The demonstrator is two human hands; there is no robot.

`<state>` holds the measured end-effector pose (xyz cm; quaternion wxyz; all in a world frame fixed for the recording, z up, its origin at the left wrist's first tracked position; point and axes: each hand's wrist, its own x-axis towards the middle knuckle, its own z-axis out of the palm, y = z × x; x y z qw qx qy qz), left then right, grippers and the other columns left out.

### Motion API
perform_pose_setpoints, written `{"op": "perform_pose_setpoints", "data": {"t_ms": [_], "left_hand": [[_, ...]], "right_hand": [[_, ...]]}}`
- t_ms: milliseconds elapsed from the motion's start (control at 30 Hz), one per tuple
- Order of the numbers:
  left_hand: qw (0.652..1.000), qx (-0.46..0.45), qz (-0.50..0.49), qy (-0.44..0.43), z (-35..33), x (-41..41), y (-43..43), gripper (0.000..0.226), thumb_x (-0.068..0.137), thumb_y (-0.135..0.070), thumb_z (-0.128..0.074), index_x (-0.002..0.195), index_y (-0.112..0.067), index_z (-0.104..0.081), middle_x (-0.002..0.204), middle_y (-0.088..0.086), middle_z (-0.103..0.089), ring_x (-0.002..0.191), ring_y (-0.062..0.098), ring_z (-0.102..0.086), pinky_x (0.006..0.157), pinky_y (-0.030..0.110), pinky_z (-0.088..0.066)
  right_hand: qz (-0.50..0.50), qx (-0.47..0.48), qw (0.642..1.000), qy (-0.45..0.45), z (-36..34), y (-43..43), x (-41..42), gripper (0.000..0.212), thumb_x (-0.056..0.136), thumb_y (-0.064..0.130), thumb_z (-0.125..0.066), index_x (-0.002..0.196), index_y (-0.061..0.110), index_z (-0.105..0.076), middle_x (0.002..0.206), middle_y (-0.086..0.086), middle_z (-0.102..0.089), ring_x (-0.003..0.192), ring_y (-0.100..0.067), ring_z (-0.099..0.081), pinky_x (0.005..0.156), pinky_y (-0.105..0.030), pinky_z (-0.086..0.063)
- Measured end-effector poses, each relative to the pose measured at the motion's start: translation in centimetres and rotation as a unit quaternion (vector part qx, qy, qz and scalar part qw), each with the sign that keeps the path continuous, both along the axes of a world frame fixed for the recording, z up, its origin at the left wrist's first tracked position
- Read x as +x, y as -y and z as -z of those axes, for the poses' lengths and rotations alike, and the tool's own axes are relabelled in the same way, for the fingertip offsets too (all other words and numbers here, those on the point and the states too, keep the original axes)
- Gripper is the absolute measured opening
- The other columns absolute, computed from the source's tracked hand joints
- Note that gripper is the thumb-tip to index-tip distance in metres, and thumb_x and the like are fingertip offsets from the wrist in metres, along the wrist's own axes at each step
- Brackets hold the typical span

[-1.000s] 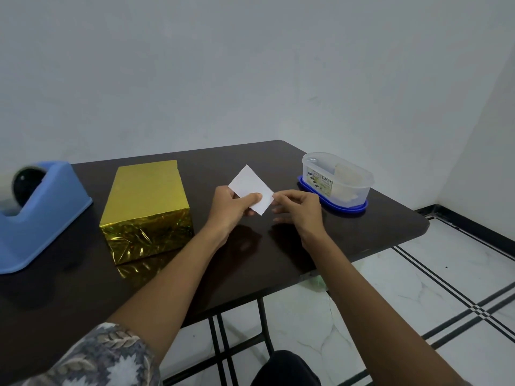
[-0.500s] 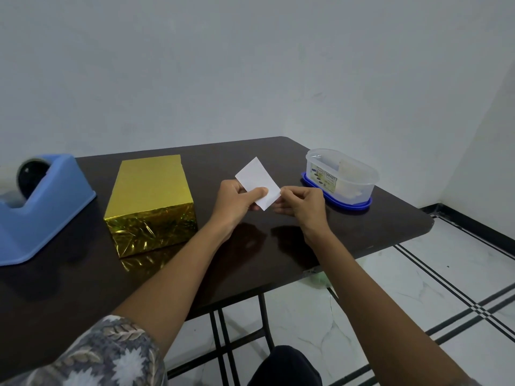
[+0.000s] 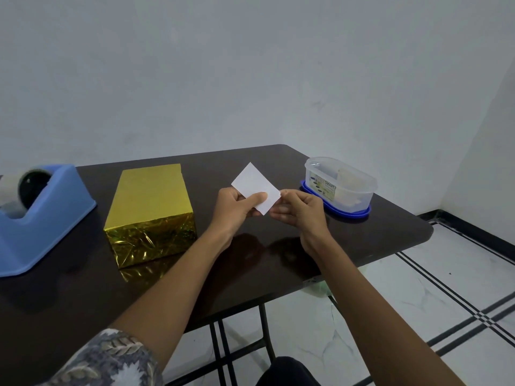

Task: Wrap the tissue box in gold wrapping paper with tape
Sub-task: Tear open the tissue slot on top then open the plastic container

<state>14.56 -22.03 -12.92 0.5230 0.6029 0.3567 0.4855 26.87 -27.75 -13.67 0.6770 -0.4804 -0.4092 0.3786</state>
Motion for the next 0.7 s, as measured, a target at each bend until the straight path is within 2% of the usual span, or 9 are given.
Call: {"op": "perform_pose_setpoints", "data": {"t_ms": [167,367,567,700], "left_hand": [[0.999,0.016,-0.021,-0.021,0.12,-0.13,-0.26,0.010,0.084,-0.007,-0.068,0.094,-0.006,-0.064,0.082,-0.001,-0.068,0.068,0.010,-0.066,0.056,0.018,-0.054],[0.999,0.032,-0.022,-0.036,0.24,-0.09,-0.29,0.006,0.084,-0.007,-0.068,0.089,-0.006,-0.065,0.079,0.000,-0.067,0.064,0.008,-0.065,0.057,0.020,-0.054],[0.997,0.054,-0.029,-0.055,0.22,-0.06,-0.44,0.010,0.084,-0.009,-0.068,0.092,-0.005,-0.063,0.082,0.000,-0.066,0.071,0.011,-0.064,0.056,0.017,-0.053],[0.996,0.063,-0.032,-0.063,0.20,-0.14,-0.68,0.014,0.083,-0.007,-0.069,0.094,0.000,-0.066,0.080,0.002,-0.066,0.070,0.012,-0.064,0.061,0.024,-0.054]], "right_hand": [[-0.007,-0.023,1.000,-0.009,-0.13,-0.04,0.10,0.012,0.091,0.011,-0.057,0.089,0.007,-0.068,0.079,-0.008,-0.071,0.063,-0.015,-0.069,0.061,-0.024,-0.058],[0.017,-0.039,0.999,0.000,-0.07,-0.11,0.14,0.011,0.089,0.006,-0.059,0.083,0.009,-0.068,0.075,-0.005,-0.071,0.060,-0.013,-0.069,0.060,-0.022,-0.058],[0.046,-0.043,0.998,0.026,0.09,-0.25,0.13,0.013,0.087,0.005,-0.062,0.079,0.013,-0.068,0.073,-0.003,-0.070,0.059,-0.012,-0.068,0.060,-0.022,-0.058],[0.041,-0.042,0.998,0.033,0.04,-0.28,0.10,0.015,0.087,0.004,-0.061,0.076,0.011,-0.069,0.065,-0.001,-0.069,0.059,-0.011,-0.068,0.058,-0.019,-0.056]]}}
